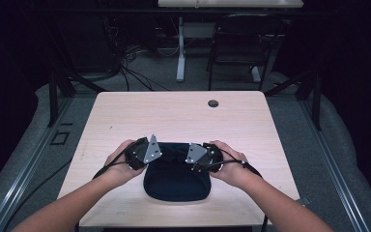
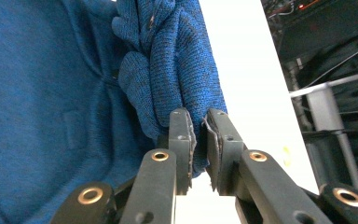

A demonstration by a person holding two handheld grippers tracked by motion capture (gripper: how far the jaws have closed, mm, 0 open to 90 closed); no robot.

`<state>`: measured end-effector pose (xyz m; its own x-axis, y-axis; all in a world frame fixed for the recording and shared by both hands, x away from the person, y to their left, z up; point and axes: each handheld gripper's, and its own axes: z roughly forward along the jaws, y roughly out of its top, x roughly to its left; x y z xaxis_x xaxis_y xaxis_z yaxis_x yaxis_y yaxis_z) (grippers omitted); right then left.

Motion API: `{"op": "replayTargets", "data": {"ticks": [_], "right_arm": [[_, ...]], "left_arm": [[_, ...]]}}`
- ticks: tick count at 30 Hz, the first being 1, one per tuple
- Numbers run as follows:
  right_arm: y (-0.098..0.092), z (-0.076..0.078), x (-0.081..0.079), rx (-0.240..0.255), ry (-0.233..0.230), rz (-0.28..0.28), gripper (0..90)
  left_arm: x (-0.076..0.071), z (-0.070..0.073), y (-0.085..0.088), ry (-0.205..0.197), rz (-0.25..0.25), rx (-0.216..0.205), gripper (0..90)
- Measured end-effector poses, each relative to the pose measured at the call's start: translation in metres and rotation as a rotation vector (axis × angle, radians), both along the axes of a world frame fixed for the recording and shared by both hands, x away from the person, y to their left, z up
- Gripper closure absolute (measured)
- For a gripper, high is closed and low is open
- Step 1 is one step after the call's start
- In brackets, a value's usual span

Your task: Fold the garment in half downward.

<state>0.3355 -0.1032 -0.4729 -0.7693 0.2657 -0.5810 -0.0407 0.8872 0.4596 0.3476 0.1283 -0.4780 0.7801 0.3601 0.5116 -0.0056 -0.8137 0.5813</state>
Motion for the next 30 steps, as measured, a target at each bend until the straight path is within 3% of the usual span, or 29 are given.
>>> {"op": "replayTargets", "data": {"ticks": [4, 7, 8, 10, 16, 21, 24, 27, 30], "right_arm": [[-0.001, -0.004, -0.003, 0.013, 0.009, 0.000, 80.4], [0.000, -0.004, -0.006, -0.009, 0.009, 0.004, 80.3], [-0.001, -0.005, -0.008, 0.021, 0.019, 0.001, 80.3], [-0.001, -0.005, -0.008, 0.027, 0.028, 0.000, 80.3], [-0.001, -0.012, -0.014, 0.027, 0.037, 0.010, 80.4], [-0.001, -0.010, -0.019, 0.013, 0.041, 0.019, 80.5], [0.000, -0.011, -0.021, 0.025, 0.043, 0.020, 80.6], [-0.001, -0.016, -0.025, 0.043, 0.072, 0.017, 80.6], [0.000, -0.018, -0.028, 0.037, 0.065, 0.019, 80.6]], "left_arm": [[-0.003, -0.002, 0.000, 0.013, -0.003, -0.006, 78.9], [-0.005, -0.004, 0.001, 0.026, -0.002, -0.006, 78.8], [-0.006, -0.005, 0.002, 0.026, 0.000, -0.016, 78.8], [-0.007, -0.006, 0.003, 0.035, 0.000, -0.020, 78.7], [-0.013, -0.011, 0.003, 0.046, -0.008, -0.019, 78.6], [-0.017, -0.013, 0.006, 0.063, -0.001, -0.042, 78.4], [-0.018, -0.014, 0.007, 0.066, -0.001, -0.041, 78.1], [-0.021, -0.016, 0.008, 0.081, -0.002, -0.050, 77.9], [-0.024, -0.019, 0.008, 0.089, -0.001, -0.052, 77.7]]}}
